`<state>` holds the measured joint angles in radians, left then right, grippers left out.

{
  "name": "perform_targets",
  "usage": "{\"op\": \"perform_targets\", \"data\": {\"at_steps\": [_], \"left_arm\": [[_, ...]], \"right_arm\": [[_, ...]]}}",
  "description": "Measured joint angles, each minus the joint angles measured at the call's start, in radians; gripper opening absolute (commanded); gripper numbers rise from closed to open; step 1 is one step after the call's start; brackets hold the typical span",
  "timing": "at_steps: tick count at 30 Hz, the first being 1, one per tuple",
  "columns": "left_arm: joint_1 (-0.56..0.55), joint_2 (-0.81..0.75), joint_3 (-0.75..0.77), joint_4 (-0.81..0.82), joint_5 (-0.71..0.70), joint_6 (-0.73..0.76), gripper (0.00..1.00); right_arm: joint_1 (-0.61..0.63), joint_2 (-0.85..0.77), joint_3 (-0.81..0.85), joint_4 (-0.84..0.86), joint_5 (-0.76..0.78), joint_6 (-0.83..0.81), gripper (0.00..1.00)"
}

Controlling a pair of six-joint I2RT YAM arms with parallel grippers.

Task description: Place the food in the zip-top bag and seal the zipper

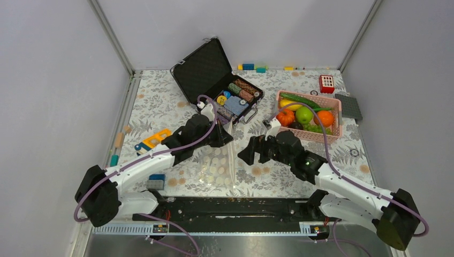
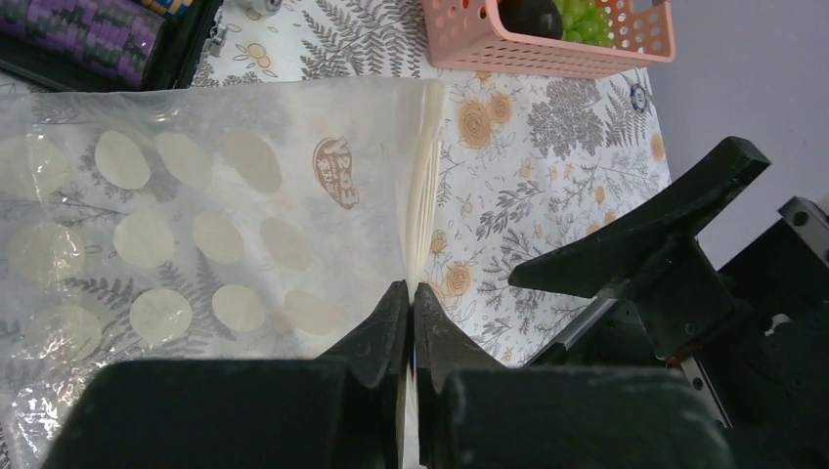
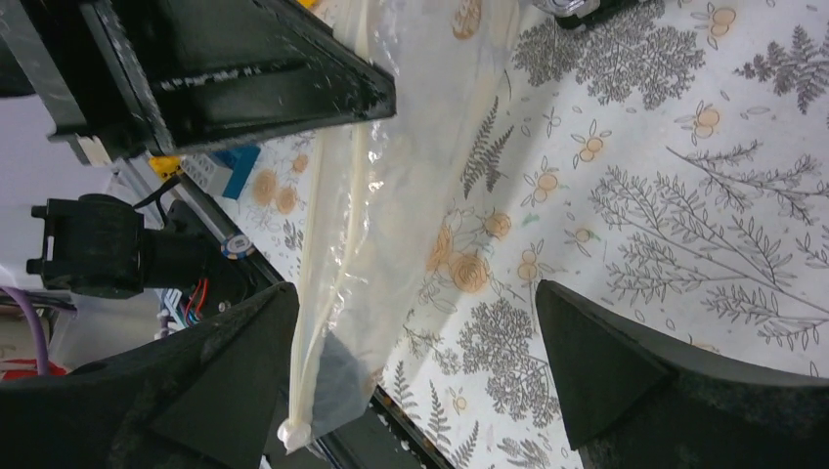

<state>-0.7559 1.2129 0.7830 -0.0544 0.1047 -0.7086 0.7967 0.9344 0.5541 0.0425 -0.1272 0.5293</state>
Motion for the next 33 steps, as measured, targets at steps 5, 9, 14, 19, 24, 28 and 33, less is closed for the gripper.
{"op": "perform_targets", "data": {"at_steps": [5,9,14,19,24,28,33], "left_arm": [[-0.004,0.018,0.002,-0.005,-0.027,-0.018,0.0],[-0.013,0.024,0.003,-0.008,-0.043,-0.034,0.0],[-0.019,0.031,0.015,-0.023,-0.057,-0.045,0.0],[-0.032,0.032,0.025,-0.035,-0.072,-0.049,0.0],[-0.045,0.034,0.038,-0.058,-0.102,-0.052,0.0],[-0.05,0.037,0.046,-0.076,-0.129,-0.056,0.0],[-0.055,0.049,0.066,-0.101,-0.169,-0.07,0.0]], "right_arm": [[0.046,0.074,0.037,0.029,0.068,0.003,1.0],[0.09,0.135,0.065,0.031,0.116,0.0,1.0],[0.106,0.189,0.073,0.033,0.158,0.0,1.0],[0.109,0.229,0.076,0.032,0.188,0.0,1.0],[0.127,0.259,0.082,0.032,0.193,0.0,1.0],[0.151,0.259,0.083,0.033,0.232,0.003,1.0],[0.196,0.285,0.109,0.005,0.375,0.042,1.0]]}}
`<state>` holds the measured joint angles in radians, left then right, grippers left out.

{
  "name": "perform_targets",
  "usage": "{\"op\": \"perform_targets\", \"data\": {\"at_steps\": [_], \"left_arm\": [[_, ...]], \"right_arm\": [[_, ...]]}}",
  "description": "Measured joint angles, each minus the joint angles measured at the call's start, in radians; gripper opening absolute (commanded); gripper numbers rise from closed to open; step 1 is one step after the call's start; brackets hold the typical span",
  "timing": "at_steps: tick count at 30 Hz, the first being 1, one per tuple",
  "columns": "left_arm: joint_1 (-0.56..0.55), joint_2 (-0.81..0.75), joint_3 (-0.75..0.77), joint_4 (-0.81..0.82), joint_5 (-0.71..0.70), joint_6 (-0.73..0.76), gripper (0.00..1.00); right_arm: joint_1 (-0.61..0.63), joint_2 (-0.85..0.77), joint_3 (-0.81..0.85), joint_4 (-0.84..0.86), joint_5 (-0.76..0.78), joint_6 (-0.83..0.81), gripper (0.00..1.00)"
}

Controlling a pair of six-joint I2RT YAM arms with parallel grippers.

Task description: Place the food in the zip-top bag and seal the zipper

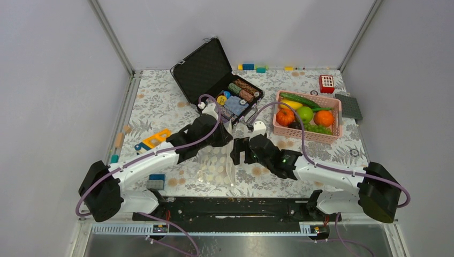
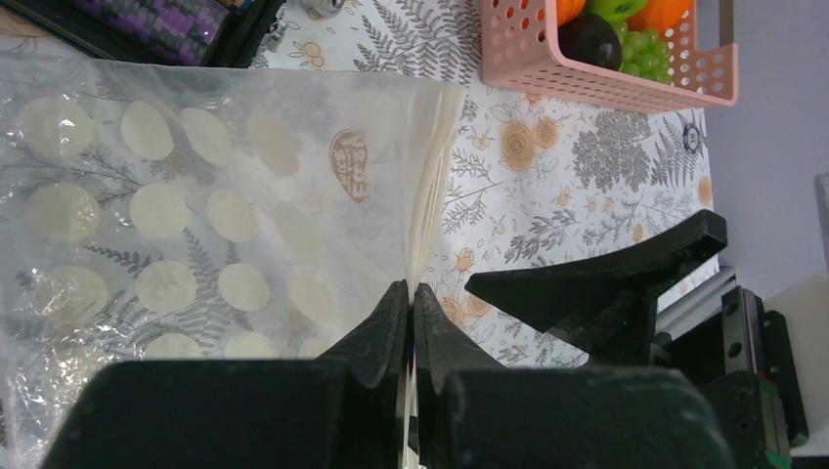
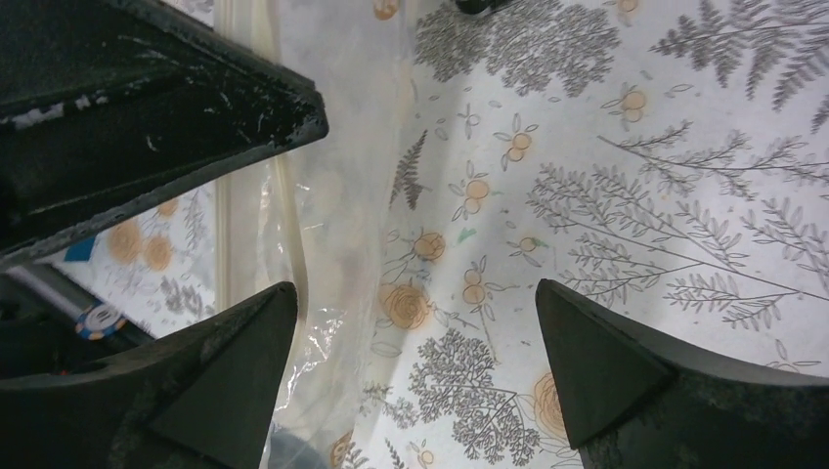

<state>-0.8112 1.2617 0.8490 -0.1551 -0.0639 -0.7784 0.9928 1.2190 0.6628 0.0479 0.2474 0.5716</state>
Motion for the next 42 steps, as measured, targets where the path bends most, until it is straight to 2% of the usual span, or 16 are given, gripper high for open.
{"op": "perform_targets", "data": {"at_steps": [6,11,14,16,19,26,34,41,42], "left_arm": [[-0.004,0.019,0.021,-0.036,-0.029,-0.016,0.0],[-0.009,0.029,0.028,-0.064,-0.051,-0.042,0.0],[-0.011,0.032,0.036,-0.088,-0.065,-0.059,0.0],[-0.014,0.033,0.045,-0.103,-0.074,-0.065,0.0],[-0.016,0.039,0.064,-0.123,-0.08,-0.069,0.0],[-0.016,0.05,0.088,-0.145,-0.087,-0.072,0.0],[-0.017,0.05,0.1,-0.17,-0.105,-0.072,0.0],[-0.021,0.05,0.1,-0.188,-0.105,-0.071,0.0],[-0.021,0.05,0.1,-0.188,-0.104,-0.071,0.0]], "right_arm": [[0.057,0.056,0.058,-0.072,0.171,0.045,0.99],[0.084,0.092,0.083,-0.132,0.269,0.097,0.94],[0.094,0.111,0.096,-0.151,0.297,0.121,0.87],[0.101,0.127,0.108,-0.163,0.313,0.132,0.76],[0.108,0.15,0.121,-0.165,0.316,0.131,0.7],[0.109,0.177,0.122,-0.139,0.277,0.113,0.68],[0.11,0.175,0.04,0.003,0.166,0.048,0.61],[0.111,0.174,0.017,0.076,0.098,0.006,0.33],[0.111,0.171,0.013,0.082,0.098,0.003,0.27]]}}
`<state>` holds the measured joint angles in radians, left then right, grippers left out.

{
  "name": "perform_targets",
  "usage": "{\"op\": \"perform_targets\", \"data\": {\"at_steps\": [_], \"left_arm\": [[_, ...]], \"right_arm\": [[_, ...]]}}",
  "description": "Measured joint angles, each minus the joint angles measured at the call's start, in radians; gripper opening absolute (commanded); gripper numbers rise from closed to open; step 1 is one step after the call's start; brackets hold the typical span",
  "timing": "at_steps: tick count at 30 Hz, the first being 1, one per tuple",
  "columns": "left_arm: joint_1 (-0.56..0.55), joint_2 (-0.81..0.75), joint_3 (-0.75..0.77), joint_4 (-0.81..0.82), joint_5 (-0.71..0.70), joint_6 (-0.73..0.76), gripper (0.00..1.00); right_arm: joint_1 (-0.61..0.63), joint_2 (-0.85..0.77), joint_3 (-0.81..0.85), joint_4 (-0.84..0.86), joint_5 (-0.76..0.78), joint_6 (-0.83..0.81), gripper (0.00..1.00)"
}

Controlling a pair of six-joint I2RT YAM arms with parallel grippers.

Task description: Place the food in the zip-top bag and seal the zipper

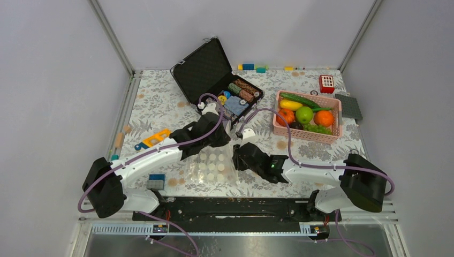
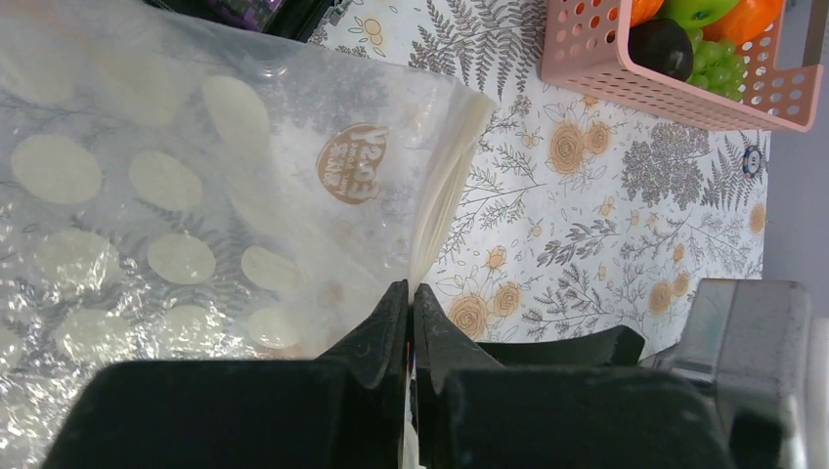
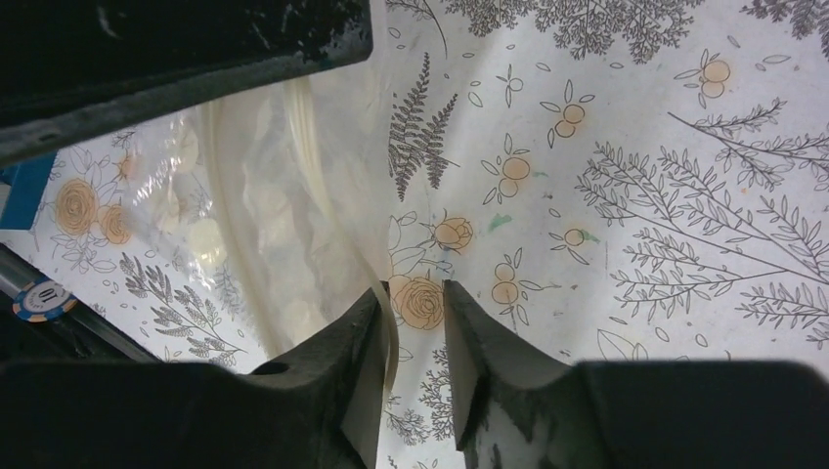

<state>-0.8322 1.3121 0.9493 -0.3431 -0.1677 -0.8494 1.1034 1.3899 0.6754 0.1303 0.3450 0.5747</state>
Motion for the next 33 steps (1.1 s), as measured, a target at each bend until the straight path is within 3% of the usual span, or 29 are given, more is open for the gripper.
{"op": "perform_targets", "data": {"at_steps": [2,3,5,6,7,8,9,10,19,33], "left_arm": [[0.0,0.0,0.0,0.0,0.003,0.001,0.01],[0.0,0.0,0.0,0.001,0.005,0.003,0.08],[0.0,-0.001,0.0,0.002,0.007,0.008,0.34],[0.001,-0.003,0.0,0.002,0.008,0.011,0.55],[0.001,-0.006,0.0,0.003,0.011,0.013,0.65],[0.001,-0.01,0.0,0.001,0.015,0.025,0.84],[0.001,-0.016,0.0,0.0,0.018,0.03,0.95],[0.001,-0.026,-0.002,0.0,0.022,0.036,0.98],[0.001,-0.216,-0.107,0.016,0.059,0.082,0.96],[0.0,-0.224,-0.188,0.035,0.048,0.029,0.87]], "right_arm": [[0.0,-0.015,-0.011,0.012,0.001,-0.005,0.09],[0.0,-0.024,-0.014,0.015,0.002,-0.01,0.01],[0.0,-0.043,-0.018,0.019,0.006,-0.017,0.0],[0.0,-0.054,-0.019,0.019,0.009,-0.017,0.0],[0.001,-0.064,-0.019,0.019,0.011,-0.018,0.0],[0.001,-0.075,-0.019,0.02,0.013,-0.018,0.0],[0.001,-0.084,-0.019,0.019,0.014,-0.017,0.0],[0.001,-0.092,-0.019,0.017,0.016,-0.017,0.0],[0.001,-0.146,0.012,-0.089,0.033,0.037,0.0],[0.001,-0.196,0.034,-0.159,0.038,0.116,0.0]]}}
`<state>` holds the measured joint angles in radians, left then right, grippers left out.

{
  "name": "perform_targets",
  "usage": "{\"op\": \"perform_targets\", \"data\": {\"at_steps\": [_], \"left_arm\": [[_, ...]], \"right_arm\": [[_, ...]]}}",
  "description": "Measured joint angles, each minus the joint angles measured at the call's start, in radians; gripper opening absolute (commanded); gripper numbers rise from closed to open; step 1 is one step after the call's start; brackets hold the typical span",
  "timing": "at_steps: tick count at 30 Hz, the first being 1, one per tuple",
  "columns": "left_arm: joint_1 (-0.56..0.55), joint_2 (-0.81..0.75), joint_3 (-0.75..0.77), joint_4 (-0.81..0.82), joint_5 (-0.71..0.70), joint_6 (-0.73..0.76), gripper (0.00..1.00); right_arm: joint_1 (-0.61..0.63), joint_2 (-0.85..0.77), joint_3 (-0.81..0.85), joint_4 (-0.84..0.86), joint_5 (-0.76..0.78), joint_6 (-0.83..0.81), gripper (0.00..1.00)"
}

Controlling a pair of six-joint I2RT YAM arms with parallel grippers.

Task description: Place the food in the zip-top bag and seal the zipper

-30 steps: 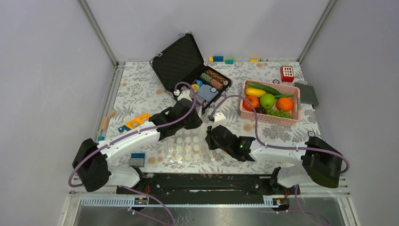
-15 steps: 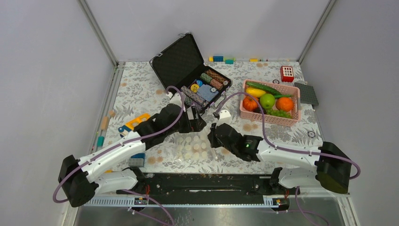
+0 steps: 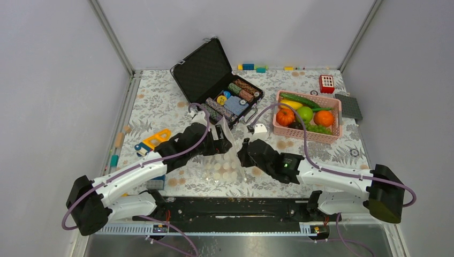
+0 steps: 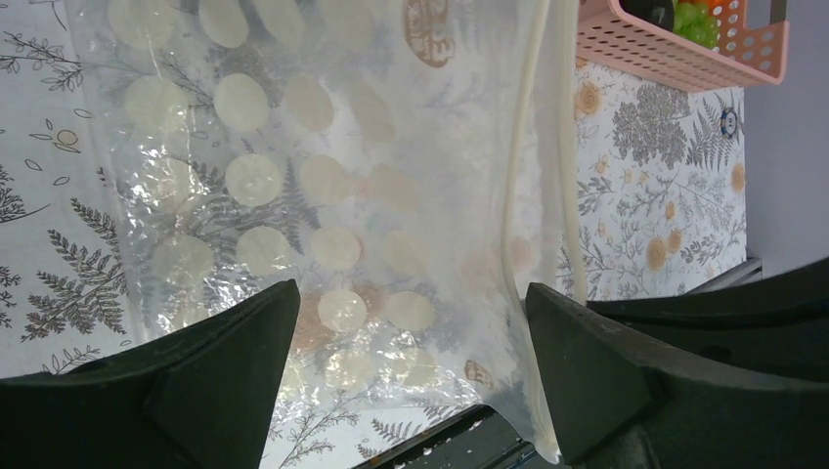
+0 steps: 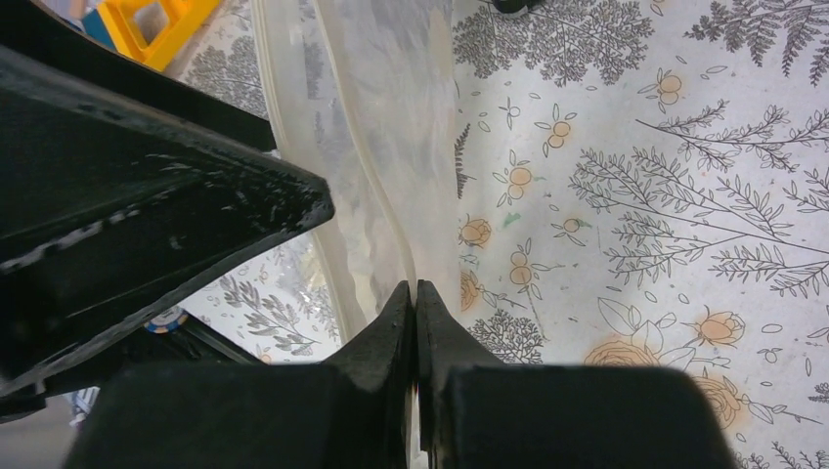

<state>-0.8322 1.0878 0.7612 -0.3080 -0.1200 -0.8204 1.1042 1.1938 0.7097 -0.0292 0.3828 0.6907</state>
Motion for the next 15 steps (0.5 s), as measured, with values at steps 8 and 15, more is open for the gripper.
{"op": "perform_targets", "data": {"at_steps": [8,15], "left_arm": [[0.0,0.053,0.0,0.014,-0.019,-0.011,0.8],[0.0,0.073,0.005,0.021,-0.016,-0.018,0.03]], "right_arm": [[0.0,-0.043,-0.003,0.029,-0.023,0.003,0.0],[0.0,-0.045,-0.006,0.034,-0.01,0.003,0.0]]}}
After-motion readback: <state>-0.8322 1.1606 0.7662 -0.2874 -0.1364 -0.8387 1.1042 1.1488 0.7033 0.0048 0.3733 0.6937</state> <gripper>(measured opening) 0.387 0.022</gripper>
